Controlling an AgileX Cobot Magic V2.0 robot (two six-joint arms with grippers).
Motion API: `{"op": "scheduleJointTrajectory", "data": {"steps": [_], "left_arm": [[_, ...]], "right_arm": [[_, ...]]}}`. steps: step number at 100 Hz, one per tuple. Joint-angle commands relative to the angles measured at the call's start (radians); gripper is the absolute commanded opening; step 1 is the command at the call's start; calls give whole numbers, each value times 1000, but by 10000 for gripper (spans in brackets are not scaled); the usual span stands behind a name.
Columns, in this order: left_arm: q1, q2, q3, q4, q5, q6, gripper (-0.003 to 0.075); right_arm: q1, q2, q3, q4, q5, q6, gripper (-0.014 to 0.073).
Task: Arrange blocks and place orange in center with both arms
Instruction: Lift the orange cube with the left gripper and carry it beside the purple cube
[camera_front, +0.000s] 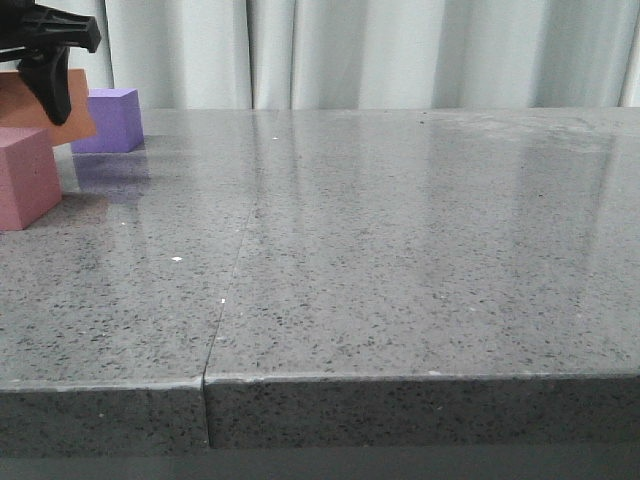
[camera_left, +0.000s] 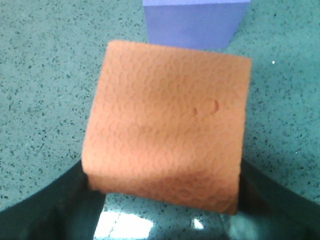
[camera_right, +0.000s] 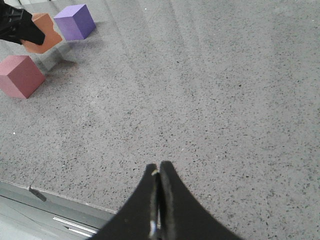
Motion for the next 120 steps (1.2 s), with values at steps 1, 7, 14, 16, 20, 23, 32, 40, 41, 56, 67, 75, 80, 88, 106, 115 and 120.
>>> {"op": "scheduleJointTrajectory", "data": {"steps": [1, 7, 14, 16, 20, 23, 32, 40, 41, 56, 67, 75, 80, 88, 106, 115, 120], "left_arm": [[0, -32, -23, 5, -59, -35, 310], [0, -18, -22, 5, -62, -60, 310], [0, -6, -22, 5, -73, -69, 310], [0, -2, -22, 5, -75, -69, 310], [0, 0, -22, 4, -83, -69, 310], [0, 1, -22, 1, -86, -69, 310], [0, 7, -21, -18, -99, -69, 310], [0, 15, -21, -29, -99, -69, 310], [0, 18, -21, -29, -99, -69, 310], [0, 28, -21, -33, -97, -69, 310], [0, 30, -21, -36, -97, -69, 311], [0, 30, -21, -36, -97, -69, 311], [0, 30, -21, -37, -97, -69, 316], [0, 30, -21, -37, -97, -69, 338], [0, 30, -21, -40, -97, -69, 524], [0, 30, -21, -40, -93, -69, 583], [0, 30, -21, -40, -93, -69, 582]], "right_arm": [[-2, 7, -27, -1, -78, -6, -68], [-2, 7, -27, -1, -78, -6, -68], [-2, 7, -27, -1, -78, -6, -68], [-2, 7, -27, -1, -78, -6, -68], [-2, 7, -27, -1, -78, -6, -68], [-2, 7, -27, -1, -78, -6, -68], [-2, 7, -27, -1, -79, -6, -68], [-2, 7, -27, -1, -79, -6, -68], [-2, 7, -27, -1, -79, -6, -68], [-2, 7, -27, -1, -79, -6, -68], [-2, 7, -27, -1, -79, -6, -68], [-2, 7, -27, -1, -79, -6, -68], [-2, 7, -27, -1, -79, -6, -68], [-2, 7, -27, -1, -79, -6, -68], [-2, 7, -27, -1, -79, -6, -68], [-2, 7, -27, -1, -79, -6, -68], [-2, 7, -27, -1, -79, -6, -68]]}}
